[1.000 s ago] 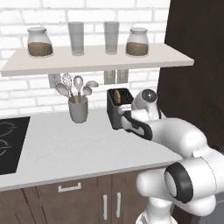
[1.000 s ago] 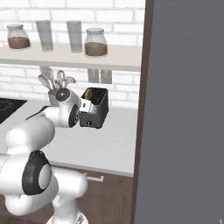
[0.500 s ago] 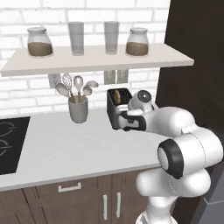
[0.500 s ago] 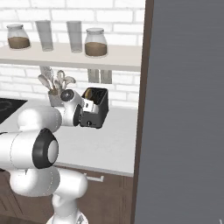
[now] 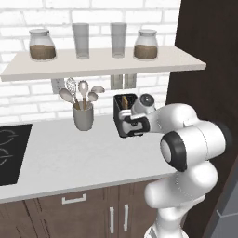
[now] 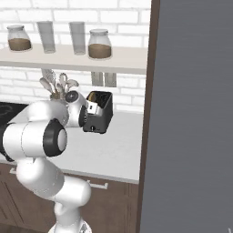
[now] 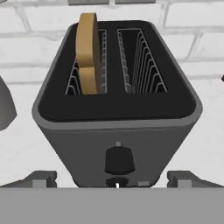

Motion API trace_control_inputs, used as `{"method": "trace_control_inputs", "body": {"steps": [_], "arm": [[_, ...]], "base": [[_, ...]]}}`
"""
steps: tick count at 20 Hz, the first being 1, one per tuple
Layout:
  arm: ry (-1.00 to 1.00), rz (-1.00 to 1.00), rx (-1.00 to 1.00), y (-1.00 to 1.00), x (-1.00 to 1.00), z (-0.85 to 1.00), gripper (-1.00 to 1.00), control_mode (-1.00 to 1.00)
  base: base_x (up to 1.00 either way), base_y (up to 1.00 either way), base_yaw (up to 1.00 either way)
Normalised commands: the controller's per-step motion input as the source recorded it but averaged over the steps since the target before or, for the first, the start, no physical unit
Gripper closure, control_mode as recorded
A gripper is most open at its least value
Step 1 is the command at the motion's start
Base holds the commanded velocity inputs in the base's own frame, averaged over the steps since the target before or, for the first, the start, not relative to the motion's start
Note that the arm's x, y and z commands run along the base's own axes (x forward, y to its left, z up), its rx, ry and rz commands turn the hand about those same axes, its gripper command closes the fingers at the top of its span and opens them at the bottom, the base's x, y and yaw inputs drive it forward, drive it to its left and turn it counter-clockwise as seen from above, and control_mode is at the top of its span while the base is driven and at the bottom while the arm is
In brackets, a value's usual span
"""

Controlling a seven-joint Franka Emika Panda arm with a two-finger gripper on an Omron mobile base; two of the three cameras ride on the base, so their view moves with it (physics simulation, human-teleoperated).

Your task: Start the toaster. Once the lever pops up, take the bread to the plate on the dining counter.

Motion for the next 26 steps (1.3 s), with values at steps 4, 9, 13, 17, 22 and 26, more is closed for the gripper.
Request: {"method": "trace_control_inputs", "body": {"steps": [4, 9, 13, 17, 22, 26], "arm": [[0.0, 0.0, 0.0, 0.0, 0.38, -0.11, -1.0, -1.0], [0.01, 0.0, -0.01, 0.0, 0.14, -0.3, -1.0, -1.0], [0.0, 0.0, 0.0, 0.0, 0.0, -0.09, -1.0, -1.0], [0.0, 0.0, 0.0, -0.01, 0.0, -0.16, -1.0, -1.0], [0.0, 0.0, 0.0, 0.0, -0.03, -0.01, -1.0, -1.0], [0.0, 0.0, 0.0, -0.02, -0.01, -0.02, -1.0, -1.0]], "base": [[0.0, 0.0, 0.0], [0.0, 0.0, 0.0], [0.0, 0.0, 0.0], [0.0, 0.0, 0.0], [0.0, 0.0, 0.0], [0.0, 0.0, 0.0]]}}
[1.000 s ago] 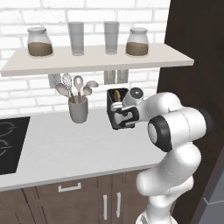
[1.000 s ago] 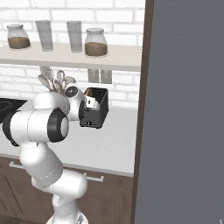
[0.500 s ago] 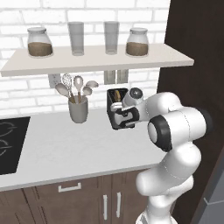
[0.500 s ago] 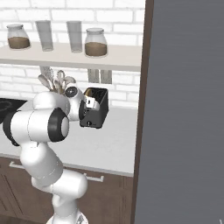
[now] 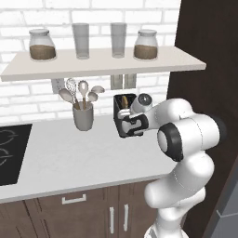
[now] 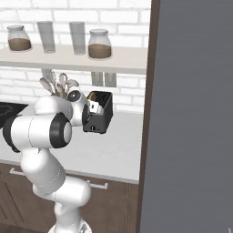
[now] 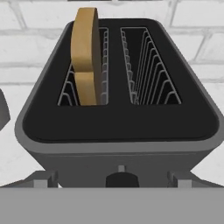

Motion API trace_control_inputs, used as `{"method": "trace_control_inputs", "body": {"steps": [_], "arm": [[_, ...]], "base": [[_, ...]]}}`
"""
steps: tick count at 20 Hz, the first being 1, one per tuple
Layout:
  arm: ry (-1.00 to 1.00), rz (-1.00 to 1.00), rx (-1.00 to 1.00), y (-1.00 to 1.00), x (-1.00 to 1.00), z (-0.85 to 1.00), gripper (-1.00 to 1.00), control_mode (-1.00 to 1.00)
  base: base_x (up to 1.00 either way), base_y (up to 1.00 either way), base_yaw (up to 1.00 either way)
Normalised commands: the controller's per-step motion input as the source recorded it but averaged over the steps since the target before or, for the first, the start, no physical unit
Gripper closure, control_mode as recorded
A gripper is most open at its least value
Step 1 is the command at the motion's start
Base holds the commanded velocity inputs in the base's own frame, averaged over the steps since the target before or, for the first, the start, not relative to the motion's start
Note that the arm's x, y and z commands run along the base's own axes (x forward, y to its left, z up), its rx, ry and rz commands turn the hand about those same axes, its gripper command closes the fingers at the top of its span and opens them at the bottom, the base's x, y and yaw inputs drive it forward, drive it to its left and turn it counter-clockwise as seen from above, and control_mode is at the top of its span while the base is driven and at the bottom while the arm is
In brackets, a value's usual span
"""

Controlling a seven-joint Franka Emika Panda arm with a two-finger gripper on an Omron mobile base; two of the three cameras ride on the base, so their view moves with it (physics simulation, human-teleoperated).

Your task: Start the toaster. Once the lever pops up, take the bread to the plate on the dining counter.

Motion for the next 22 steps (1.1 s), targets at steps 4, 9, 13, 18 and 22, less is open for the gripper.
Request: {"method": "trace_control_inputs", "body": {"steps": [4, 9, 13, 18, 22], "arm": [[0.0, 0.0, 0.0, -0.03, -0.01, -0.04, -1.0, -1.0], [0.0, 0.0, 0.0, 0.0, 0.0, -0.03, -1.0, -1.0], [0.0, 0.0, 0.0, 0.0, 0.0, -0.06, -1.0, -1.0], [0.0, 0.0, 0.0, 0.0, -0.01, -0.03, -1.0, -1.0], [0.0, 0.0, 0.0, 0.0, 0.0, 0.0, 1.0, -1.0]], "base": [[0.0, 0.0, 0.0], [0.0, 0.0, 0.0], [0.0, 0.0, 0.0], [0.0, 0.0, 0.0], [0.0, 0.0, 0.0]]}}
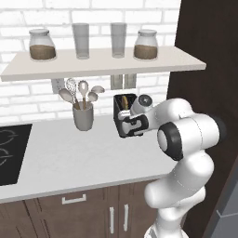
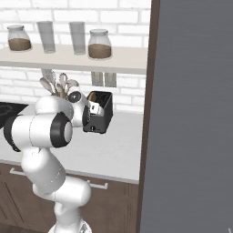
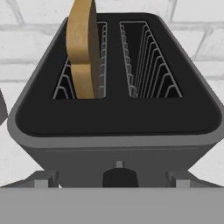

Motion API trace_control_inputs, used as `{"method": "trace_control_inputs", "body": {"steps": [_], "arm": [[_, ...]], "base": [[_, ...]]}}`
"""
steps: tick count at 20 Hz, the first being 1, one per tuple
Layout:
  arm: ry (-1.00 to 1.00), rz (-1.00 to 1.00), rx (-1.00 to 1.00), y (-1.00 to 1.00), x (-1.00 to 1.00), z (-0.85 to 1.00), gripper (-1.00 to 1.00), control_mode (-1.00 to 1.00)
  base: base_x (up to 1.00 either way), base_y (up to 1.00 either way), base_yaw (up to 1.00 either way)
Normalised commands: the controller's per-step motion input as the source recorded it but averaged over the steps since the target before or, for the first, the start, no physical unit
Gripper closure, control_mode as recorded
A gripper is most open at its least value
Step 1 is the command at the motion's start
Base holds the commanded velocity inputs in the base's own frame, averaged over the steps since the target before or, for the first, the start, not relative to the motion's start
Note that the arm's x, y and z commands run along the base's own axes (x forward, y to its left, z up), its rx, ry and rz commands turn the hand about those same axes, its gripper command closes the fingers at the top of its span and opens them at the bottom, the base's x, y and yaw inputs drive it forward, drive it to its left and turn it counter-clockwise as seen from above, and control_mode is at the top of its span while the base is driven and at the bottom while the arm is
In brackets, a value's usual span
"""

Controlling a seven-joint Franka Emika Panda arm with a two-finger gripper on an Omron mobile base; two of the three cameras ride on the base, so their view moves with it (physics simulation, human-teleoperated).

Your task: Start the toaster. Once the lever pops up, take the bread to the plate on the dining counter.

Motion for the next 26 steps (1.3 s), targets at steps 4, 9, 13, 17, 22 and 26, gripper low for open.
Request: {"method": "trace_control_inputs", "body": {"steps": [4, 9, 13, 17, 22, 26], "arm": [[0.0, 0.0, 0.0, 0.0, 0.0, 0.0, 1.0, -1.0], [0.0, 0.0, 0.0, 0.0, 0.0, 0.0, 1.0, -1.0], [0.0, 0.0, 0.0, 0.0, 0.0, 0.0, 1.0, -1.0], [0.0, 0.0, 0.0, 0.0, 0.0, -0.19, 1.0, -1.0], [0.0, 0.0, 0.0, 0.0, -0.04, -0.64, 1.0, -1.0], [0.0, 0.0, 0.0, 0.0, -0.03, -0.69, 1.0, -1.0]], "base": [[0.0, 0.0, 0.0], [0.0, 0.0, 0.0], [0.0, 0.0, 0.0], [0.0, 0.0, 0.0], [0.0, 0.0, 0.0], [0.0, 0.0, 0.0]]}}
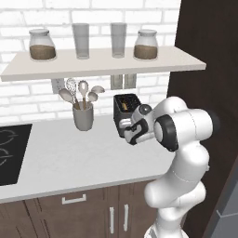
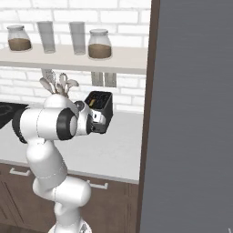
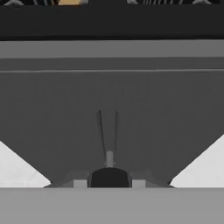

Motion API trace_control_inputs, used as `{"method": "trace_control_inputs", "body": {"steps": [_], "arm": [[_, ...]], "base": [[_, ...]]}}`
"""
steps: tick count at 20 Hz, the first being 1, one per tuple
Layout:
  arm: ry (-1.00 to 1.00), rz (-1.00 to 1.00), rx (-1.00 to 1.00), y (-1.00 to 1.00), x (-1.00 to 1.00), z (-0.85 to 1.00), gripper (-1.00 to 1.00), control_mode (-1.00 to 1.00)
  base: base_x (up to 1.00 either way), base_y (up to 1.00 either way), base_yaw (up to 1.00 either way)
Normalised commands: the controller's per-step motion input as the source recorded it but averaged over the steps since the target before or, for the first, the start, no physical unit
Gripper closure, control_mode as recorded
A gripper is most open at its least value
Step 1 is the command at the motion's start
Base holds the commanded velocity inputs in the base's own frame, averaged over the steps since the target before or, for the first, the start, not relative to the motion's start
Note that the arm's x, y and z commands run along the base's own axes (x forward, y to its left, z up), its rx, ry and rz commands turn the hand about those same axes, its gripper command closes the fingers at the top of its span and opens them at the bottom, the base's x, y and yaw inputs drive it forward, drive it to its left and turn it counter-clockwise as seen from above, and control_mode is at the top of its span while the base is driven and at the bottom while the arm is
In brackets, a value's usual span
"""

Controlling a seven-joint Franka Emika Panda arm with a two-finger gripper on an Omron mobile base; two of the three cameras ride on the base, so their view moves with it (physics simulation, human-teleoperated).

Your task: Start the toaster. Once the lever pops up, take the bread to the plate on the dining counter.

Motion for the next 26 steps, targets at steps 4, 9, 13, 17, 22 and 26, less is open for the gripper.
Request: {"method": "trace_control_inputs", "body": {"steps": [4, 9, 13, 17, 22, 26], "arm": [[0.0, 0.0, 0.0, 0.0, 0.0, -0.67, 1.0, -1.0], [0.0, 0.0, -0.01, 0.0, 0.0, -0.73, 1.0, -1.0], [0.0, 0.0, -0.02, 0.0, -0.02, -0.2, 1.0, -1.0], [-0.07, 0.01, 0.0, 0.0, -0.21, 0.0, 1.0, -1.0], [-0.1, 0.0, 0.0, 0.0, -0.5, 0.0, -1.0, -1.0], [-0.22, 0.0, 0.0, -0.01, -0.83, 0.32, -1.0, -1.0]], "base": [[0.0, 0.0, 0.0], [0.0, 0.0, 0.0], [0.0, 0.0, 0.0], [0.0, 0.0, 0.0], [0.0, 0.0, 0.0], [0.0, 0.0, 0.0]]}}
